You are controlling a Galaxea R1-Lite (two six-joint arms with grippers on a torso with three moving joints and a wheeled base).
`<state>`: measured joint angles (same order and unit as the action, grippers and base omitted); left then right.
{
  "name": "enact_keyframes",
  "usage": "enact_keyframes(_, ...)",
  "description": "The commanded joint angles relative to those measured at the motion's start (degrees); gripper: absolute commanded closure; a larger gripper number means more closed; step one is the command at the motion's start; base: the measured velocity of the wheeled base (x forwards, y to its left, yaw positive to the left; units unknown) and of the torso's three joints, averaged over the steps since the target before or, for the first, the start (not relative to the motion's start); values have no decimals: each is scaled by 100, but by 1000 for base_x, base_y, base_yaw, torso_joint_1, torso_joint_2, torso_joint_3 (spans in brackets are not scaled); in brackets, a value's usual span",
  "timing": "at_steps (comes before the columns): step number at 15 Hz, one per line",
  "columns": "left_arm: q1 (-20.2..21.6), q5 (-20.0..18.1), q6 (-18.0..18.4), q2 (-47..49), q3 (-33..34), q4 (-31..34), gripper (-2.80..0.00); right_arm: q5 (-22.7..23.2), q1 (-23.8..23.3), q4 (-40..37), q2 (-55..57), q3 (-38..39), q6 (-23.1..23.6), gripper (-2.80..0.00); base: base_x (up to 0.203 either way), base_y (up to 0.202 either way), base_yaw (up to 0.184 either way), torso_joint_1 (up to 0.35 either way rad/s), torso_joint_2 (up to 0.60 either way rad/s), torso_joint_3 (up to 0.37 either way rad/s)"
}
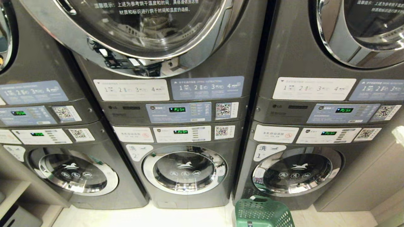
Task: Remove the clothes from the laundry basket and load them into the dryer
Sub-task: Close the dryer
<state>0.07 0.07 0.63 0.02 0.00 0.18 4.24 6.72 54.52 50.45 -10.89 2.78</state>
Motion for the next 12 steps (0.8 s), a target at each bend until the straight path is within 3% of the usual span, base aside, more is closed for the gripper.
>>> enact_keyframes(1,1,1,-11,-2,0,-1,0,-25,-23,-869,-1346,90,197,0,209,0,3,10,9,0)
enact_keyframes(6,1,1,-11,-2,0,-1,0,-209,-25,-3694,-3245,246,659,0,194,0,-1,2,-1,3)
enact_keyframes(12,1,1,-2,-2,0,-1,0,-160,-21,-3975,-3278,1089,632,0,195,0,-1,1,0,4)
